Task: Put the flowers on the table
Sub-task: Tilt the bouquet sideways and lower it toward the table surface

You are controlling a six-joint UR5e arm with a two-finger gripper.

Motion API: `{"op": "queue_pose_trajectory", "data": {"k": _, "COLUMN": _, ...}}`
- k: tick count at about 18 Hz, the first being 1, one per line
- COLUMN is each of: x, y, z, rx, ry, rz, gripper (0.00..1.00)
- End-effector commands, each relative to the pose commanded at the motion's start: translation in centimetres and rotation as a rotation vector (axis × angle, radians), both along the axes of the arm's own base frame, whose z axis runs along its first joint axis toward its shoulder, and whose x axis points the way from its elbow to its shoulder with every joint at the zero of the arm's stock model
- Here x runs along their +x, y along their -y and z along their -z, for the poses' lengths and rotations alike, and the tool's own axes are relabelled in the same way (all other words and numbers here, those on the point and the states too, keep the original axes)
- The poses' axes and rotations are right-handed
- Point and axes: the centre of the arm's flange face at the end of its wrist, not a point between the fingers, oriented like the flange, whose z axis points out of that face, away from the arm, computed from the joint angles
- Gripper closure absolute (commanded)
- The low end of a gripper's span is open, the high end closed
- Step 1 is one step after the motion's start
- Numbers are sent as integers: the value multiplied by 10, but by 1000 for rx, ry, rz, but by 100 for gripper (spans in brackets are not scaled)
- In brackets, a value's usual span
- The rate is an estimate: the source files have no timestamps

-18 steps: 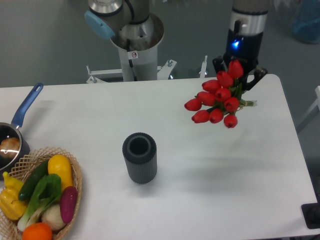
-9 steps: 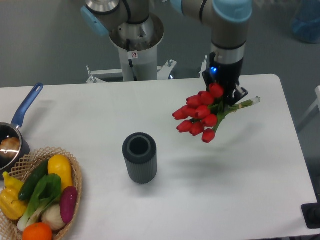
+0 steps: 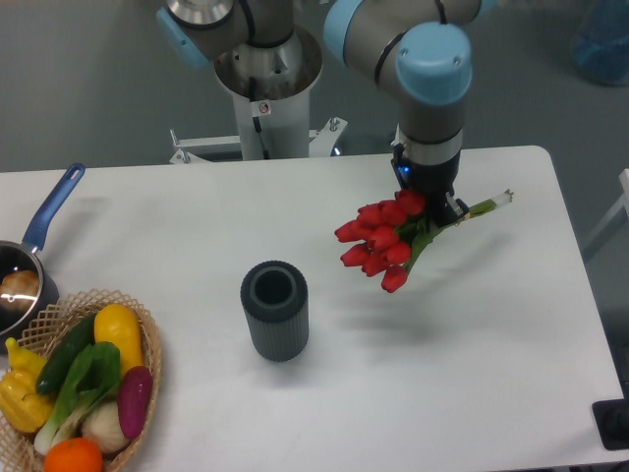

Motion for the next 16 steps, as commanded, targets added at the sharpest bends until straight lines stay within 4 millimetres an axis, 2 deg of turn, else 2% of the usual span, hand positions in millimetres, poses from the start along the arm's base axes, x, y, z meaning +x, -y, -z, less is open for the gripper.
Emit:
{"op": "queue_pose_trajectory", "data": {"k": 4, "x": -7, "y": -9, "z": 25, "rx": -21, "ry": 28, "rz": 7, "gripper": 68}}
{"op": "queue_pose_trajectory", "data": {"k": 6, "x": -7, "y": -11, "z": 26, "rx": -19, "ry": 28, "rz": 8, "gripper": 68}}
{"op": "queue_pose_trajectory", "data": {"k": 13, "x": -3, "y": -21, "z": 48, "rx": -48, "ry": 50, "rz": 10, "gripper": 66}}
{"op": "queue_pose_trajectory", "data": {"k": 16, "x": -5, "y": -22, "z": 51, "rx": -122, "ry": 11, "rz": 19, "gripper": 66}}
